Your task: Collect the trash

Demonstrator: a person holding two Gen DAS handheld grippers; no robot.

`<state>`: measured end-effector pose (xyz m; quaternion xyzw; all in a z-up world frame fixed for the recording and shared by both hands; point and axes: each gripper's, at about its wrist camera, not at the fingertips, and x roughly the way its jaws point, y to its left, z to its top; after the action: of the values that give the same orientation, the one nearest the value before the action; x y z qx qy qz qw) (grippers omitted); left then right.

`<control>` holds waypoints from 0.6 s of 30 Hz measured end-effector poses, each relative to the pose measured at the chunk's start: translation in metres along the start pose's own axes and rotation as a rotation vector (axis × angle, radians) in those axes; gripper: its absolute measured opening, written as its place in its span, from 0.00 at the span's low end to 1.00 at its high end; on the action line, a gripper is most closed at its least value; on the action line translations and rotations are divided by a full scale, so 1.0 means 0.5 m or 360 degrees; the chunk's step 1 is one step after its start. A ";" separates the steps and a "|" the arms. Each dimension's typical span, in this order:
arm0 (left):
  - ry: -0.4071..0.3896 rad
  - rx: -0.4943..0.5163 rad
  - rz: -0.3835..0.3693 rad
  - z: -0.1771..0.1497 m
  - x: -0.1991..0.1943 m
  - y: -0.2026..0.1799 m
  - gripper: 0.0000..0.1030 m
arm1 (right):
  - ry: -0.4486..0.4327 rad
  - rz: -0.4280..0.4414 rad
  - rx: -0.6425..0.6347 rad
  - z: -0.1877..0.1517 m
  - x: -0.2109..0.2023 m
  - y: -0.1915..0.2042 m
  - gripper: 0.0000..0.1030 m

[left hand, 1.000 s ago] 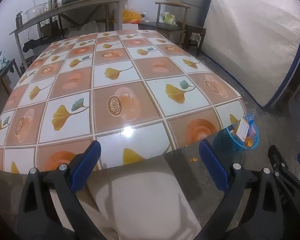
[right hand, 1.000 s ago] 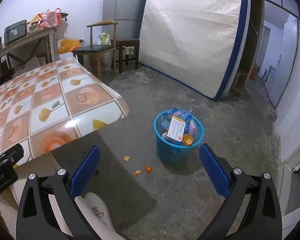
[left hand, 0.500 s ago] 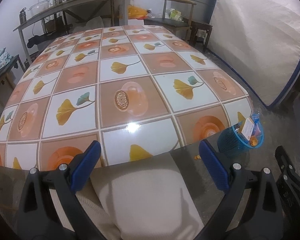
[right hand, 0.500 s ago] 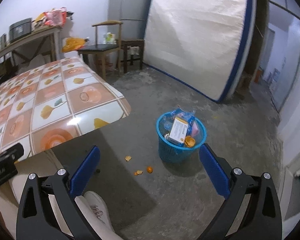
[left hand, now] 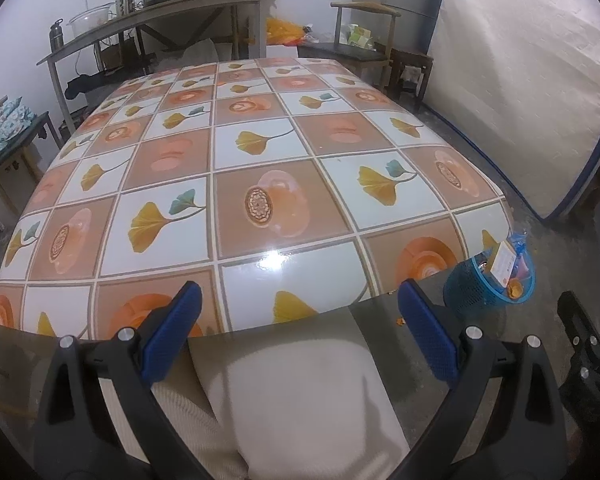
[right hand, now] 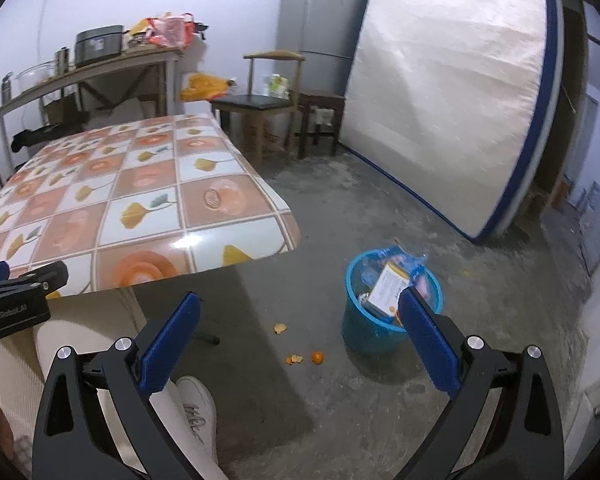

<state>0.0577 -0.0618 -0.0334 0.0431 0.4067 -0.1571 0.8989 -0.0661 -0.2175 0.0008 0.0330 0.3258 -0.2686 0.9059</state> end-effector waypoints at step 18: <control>0.0012 -0.0005 0.0047 0.001 0.003 0.001 0.92 | -0.0016 0.0088 -0.0068 0.003 -0.002 -0.002 0.94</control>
<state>0.0588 -0.0619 -0.0342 0.0484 0.4096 -0.1431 0.8997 -0.0662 -0.2183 0.0028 0.0213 0.3258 -0.2365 0.9151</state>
